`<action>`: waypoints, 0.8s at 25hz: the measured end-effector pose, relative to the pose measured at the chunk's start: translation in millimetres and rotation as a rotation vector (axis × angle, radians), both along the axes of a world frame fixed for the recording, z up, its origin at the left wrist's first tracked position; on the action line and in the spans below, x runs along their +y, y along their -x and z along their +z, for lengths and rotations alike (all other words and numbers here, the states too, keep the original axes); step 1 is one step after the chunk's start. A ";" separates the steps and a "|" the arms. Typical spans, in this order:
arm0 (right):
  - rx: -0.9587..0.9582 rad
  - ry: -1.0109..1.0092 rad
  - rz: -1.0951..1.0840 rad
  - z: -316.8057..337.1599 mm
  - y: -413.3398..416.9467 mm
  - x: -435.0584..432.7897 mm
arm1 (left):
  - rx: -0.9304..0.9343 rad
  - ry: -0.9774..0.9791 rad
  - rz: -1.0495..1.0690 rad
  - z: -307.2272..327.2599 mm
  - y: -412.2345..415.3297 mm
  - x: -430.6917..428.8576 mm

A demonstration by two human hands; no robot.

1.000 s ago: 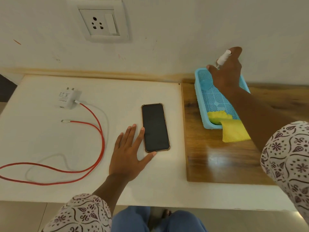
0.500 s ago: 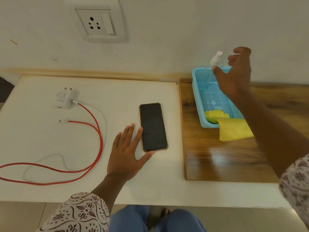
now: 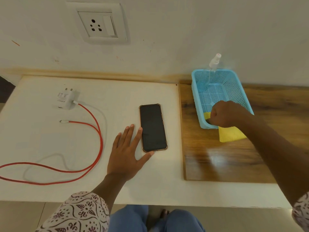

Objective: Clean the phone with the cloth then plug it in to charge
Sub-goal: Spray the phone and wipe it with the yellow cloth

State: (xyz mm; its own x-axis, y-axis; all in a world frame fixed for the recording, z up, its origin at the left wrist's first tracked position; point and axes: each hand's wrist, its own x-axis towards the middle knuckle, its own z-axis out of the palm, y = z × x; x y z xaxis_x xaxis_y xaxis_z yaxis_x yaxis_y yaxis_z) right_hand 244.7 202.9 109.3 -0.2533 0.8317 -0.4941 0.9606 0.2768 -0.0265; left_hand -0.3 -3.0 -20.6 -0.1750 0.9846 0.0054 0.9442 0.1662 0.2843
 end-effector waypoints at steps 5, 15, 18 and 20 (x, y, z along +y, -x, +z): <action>0.070 -0.077 0.011 4.2 -1.9 5.3 | -0.005 0.001 0.000 0.1 0.0 -0.7; 1.726 0.546 -0.904 56.6 -37.3 -20.7 | -0.019 0.002 -0.001 0.3 -0.3 0.0; 2.061 0.904 -0.929 53.0 -5.2 -51.4 | -0.012 0.006 0.000 1.5 -0.5 0.0; 1.946 0.891 -0.895 41.7 21.1 -69.5 | -0.025 0.004 -0.007 2.1 -0.6 -0.8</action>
